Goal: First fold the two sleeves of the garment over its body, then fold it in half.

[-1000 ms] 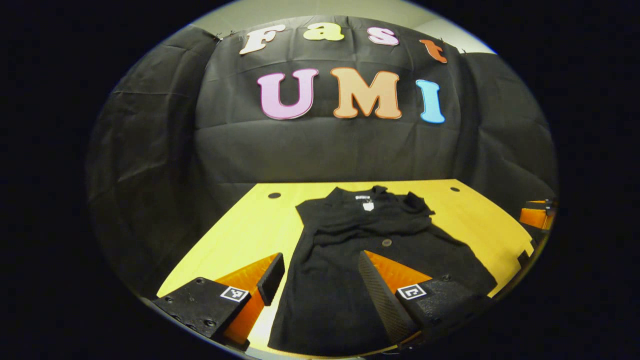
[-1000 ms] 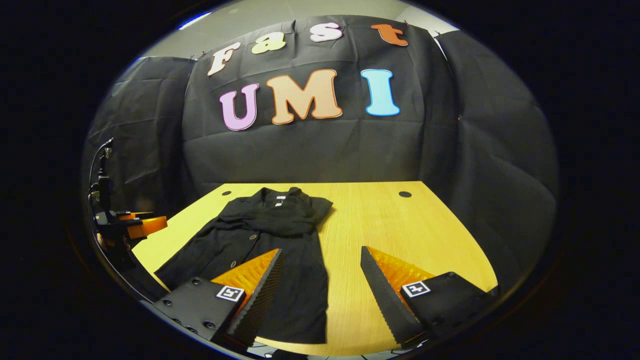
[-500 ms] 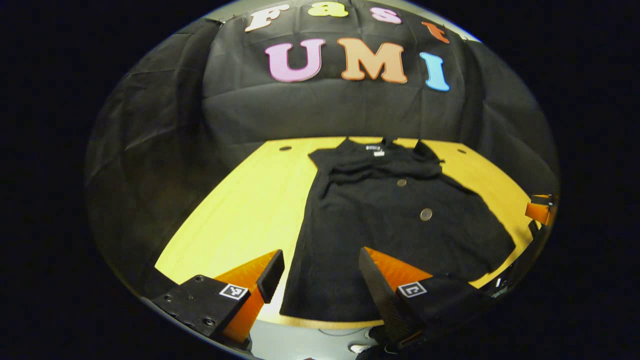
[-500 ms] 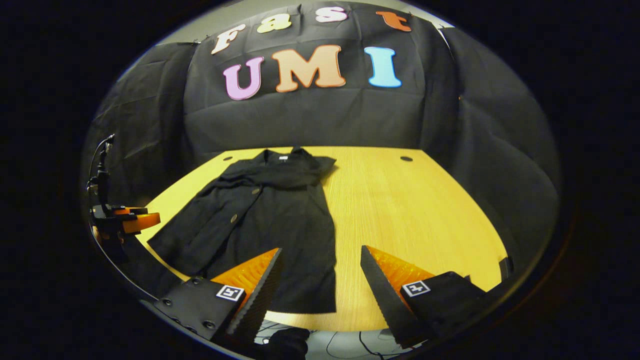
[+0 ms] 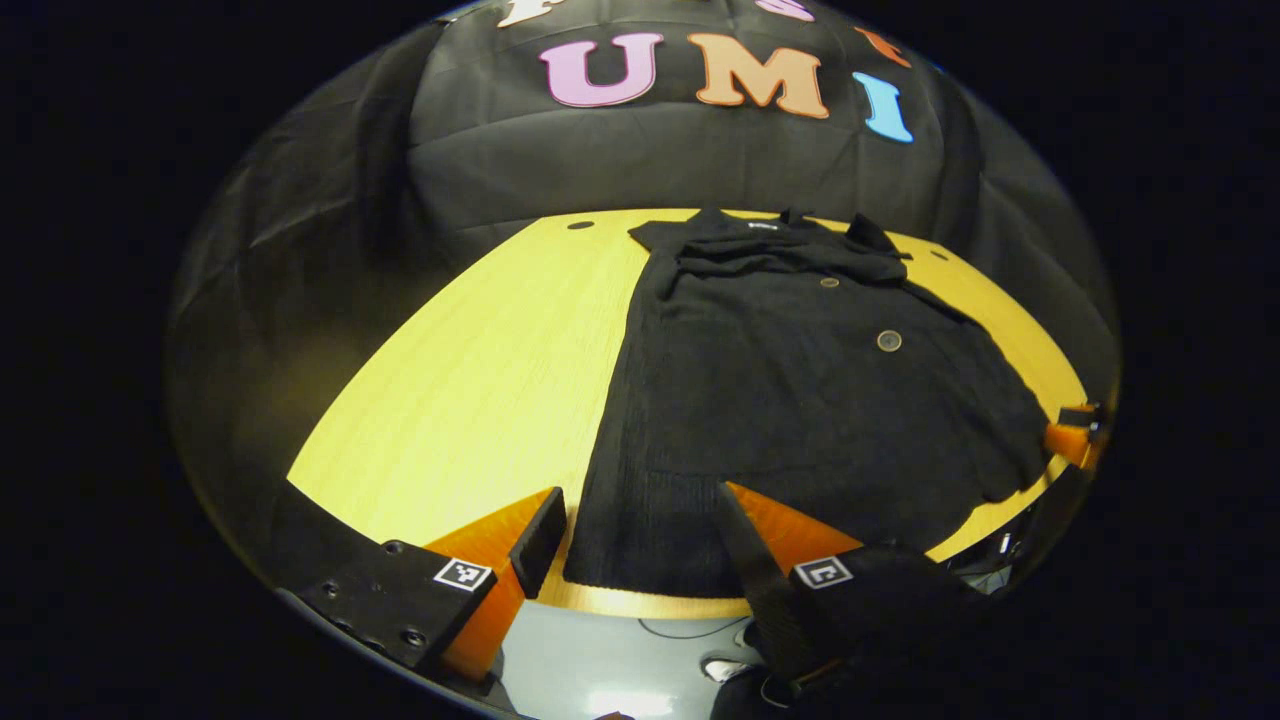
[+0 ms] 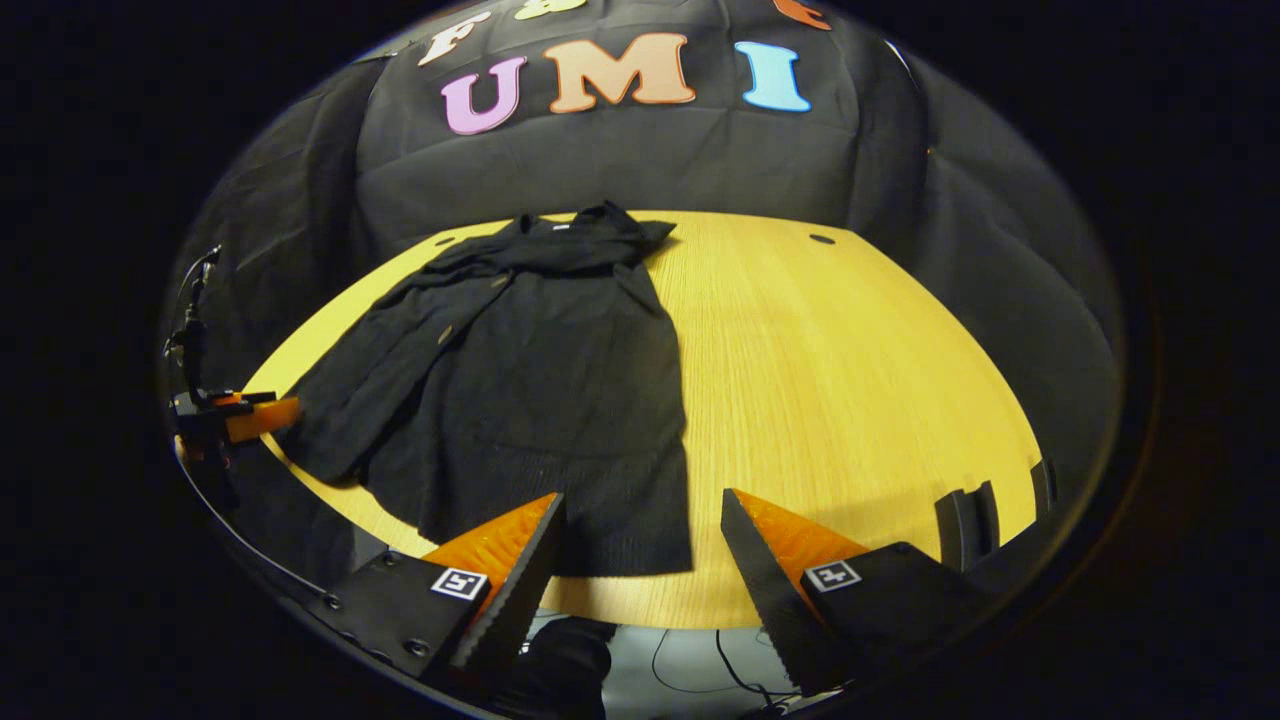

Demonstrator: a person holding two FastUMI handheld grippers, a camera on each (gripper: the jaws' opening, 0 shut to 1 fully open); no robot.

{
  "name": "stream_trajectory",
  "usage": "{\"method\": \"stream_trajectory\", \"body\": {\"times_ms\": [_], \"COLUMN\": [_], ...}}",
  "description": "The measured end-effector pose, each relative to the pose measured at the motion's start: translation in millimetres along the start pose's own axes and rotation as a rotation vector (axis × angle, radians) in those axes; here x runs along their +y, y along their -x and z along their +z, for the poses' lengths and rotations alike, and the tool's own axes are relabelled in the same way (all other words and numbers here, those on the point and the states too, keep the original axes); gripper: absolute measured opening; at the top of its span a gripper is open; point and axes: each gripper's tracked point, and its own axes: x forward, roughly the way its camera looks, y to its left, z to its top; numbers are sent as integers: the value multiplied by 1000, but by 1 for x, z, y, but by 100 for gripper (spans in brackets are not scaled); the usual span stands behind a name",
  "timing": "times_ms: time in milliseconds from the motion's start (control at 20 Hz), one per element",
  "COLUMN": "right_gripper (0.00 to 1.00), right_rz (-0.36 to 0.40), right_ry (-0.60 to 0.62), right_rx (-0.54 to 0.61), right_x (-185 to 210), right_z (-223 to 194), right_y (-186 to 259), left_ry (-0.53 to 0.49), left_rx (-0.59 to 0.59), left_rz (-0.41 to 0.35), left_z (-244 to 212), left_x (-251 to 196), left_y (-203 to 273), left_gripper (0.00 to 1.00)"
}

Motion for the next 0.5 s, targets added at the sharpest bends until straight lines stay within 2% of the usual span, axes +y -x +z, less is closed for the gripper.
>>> {"method": "stream_trajectory", "body": {"times_ms": [50, 100, 150, 250, 300, 350, 500], "right_gripper": [99, 96, 99, 93, 85, 66, 10], "right_rz": [1, 0, 5, 21, 38, 66, 102], "right_ry": [7, -5, -10, -6, 0, 3, -10], "right_rx": [16, 0, 11, 13, 15, 18, 30], "right_x": [-1, 1, 1, 5, 11, 18, 29], "right_z": [-3, 0, -2, 2, 1, 2, 2], "right_y": [2, -1, -2, -1, -2, -4, -7], "left_ry": [14, 21, 15, -12, -23, -28, 12], "left_rx": [9, 0, 2, -12, -18, -22, -47], "left_rz": [-12, -21, -32, -68, -89, -116, -129], "left_z": [-5, -4, -6, -5, -4, -4, 2], "left_x": [0, 0, -1, -7, -12, -18, -23], "left_y": [3, 3, 2, 3, 2, 1, 0], "left_gripper": [96, 93, 93, 93, 86, 81, 6]}}
